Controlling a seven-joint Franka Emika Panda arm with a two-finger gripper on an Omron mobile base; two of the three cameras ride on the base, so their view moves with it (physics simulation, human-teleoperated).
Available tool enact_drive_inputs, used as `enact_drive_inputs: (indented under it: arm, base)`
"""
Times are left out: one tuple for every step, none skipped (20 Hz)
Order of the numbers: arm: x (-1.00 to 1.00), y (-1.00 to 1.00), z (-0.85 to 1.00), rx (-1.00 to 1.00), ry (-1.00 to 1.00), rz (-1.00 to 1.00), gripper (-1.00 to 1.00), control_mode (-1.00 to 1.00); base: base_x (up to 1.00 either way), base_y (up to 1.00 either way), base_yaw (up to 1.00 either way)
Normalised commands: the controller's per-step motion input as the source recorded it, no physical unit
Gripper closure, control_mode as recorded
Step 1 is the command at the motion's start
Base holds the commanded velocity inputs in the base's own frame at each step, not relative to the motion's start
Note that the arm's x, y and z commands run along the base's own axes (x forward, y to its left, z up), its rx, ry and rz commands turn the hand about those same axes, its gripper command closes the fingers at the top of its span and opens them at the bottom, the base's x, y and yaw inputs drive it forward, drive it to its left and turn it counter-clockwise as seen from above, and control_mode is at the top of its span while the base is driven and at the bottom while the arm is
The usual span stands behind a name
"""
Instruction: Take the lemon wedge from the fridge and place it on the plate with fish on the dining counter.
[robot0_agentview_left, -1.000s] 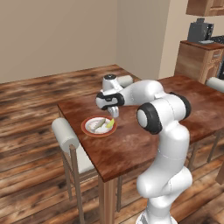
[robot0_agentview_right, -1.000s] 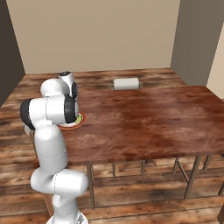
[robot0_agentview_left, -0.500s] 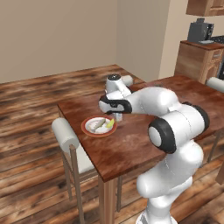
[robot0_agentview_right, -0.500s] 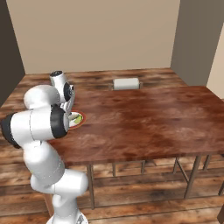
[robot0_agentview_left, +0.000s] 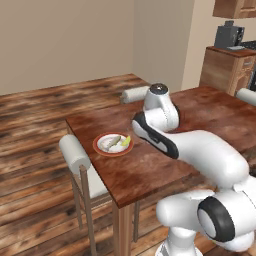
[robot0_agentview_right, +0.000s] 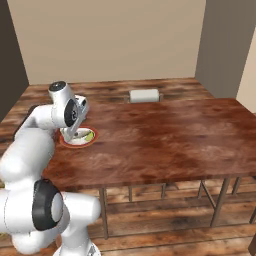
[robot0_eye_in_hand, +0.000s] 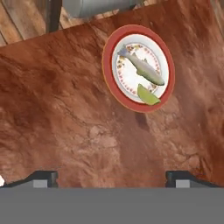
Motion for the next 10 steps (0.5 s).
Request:
enact_drive_inputs:
  arm:
    - [-1.0,-0.61,1.0,0.16,-0.13,-0.22,-1.0,-1.0]
    - [-1.0,-0.62,1.0,0.15,-0.16,-0.21,-1.0,-1.0]
    - [-1.0,-0.66,1.0,0.16,-0.19,-0.18,-1.0,-1.0]
    - [-1.0,-0.69,1.0,0.16,-0.21,-0.16,-1.0,-1.0]
    - [-1.0,-0.8,1.0,0.14,-0.25,-0.11,-1.0,-1.0]
    - [-1.0,-0.85,0.91,0.13,-0.31,-0.08,-1.0,-1.0]
    - [-1.0,-0.85,0.82,0.11,-0.35,-0.07,-1.0,-1.0]
    - [-1.0,-0.82,0.72,0.1,-0.39,-0.07,-1.0,-1.0]
    - [-1.0,-0.81,0.65,0.1,-0.45,-0.06,-1.0,-1.0]
    - [-1.0,-0.86,0.61,0.09,-0.47,-0.03,-1.0,-1.0]
  base:
    - [0.0,0.0,0.0]
    - [0.0,0.0,0.0]
    - [0.0,0.0,0.0]
    - [0.0,0.0,0.0]
    - [0.0,0.0,0.0]
    - [0.0,0.0,0.0]
    - [0.0,0.0,0.0]
    - [0.0,0.0,0.0]
    - [0.0,0.0,0.0]
    - [0.0,0.0,0.0]
